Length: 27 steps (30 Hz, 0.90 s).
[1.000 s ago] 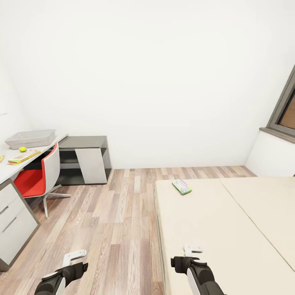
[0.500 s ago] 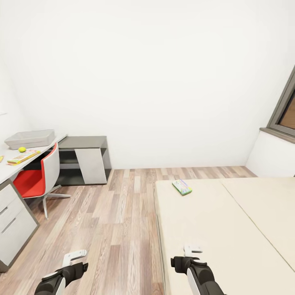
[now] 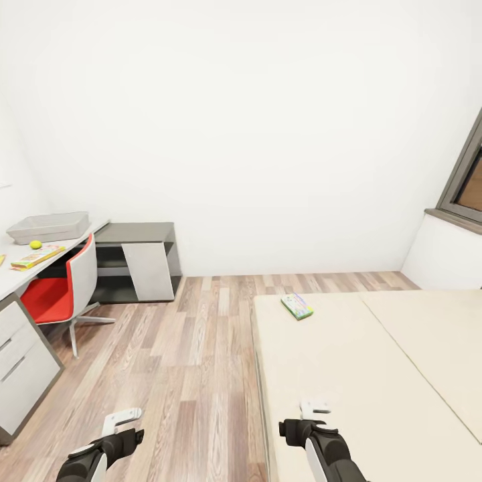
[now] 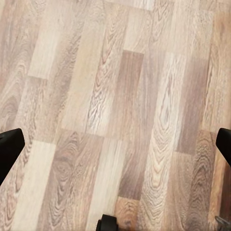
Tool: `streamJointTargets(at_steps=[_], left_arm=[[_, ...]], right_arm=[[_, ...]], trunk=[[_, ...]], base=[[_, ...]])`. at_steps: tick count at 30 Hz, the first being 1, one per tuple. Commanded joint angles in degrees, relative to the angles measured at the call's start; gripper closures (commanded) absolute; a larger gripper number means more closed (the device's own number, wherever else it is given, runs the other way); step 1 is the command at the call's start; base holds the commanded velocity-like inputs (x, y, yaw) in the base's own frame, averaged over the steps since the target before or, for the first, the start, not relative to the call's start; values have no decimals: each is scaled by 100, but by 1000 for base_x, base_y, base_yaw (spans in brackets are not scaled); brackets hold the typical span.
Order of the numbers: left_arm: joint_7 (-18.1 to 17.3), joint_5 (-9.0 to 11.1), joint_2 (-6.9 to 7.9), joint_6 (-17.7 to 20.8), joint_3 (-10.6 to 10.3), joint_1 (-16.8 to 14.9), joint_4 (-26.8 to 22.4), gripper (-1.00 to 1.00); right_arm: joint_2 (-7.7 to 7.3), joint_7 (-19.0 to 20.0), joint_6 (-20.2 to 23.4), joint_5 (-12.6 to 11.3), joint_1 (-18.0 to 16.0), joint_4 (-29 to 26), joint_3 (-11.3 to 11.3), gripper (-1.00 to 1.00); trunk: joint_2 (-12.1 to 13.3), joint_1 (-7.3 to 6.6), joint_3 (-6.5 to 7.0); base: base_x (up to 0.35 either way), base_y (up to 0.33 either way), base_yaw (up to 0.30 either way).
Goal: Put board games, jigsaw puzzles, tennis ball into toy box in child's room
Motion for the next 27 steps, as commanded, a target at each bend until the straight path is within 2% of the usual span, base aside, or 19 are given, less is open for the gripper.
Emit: streamJointTargets(at_steps=[1,10,27], left_arm=[[-20,1,-2,34,11,-4,-9,-100],[-20,1,-2,34,11,-4,-9,-100],[-20,1,-2,34,11,-4,-9,-100]], right_arm=[[0,-37,29,-11,-5,-7,11,-100],[1,-42,29,-10,-5,-7,36,-100],[-2,-42,29,-13,-3,-7,90,-100]], trunk=[[-13,4,-13],[-13,4,-13],[-13,4,-13]], base=[[0,-147,31],[0,-163,95],[0,-13,18]])
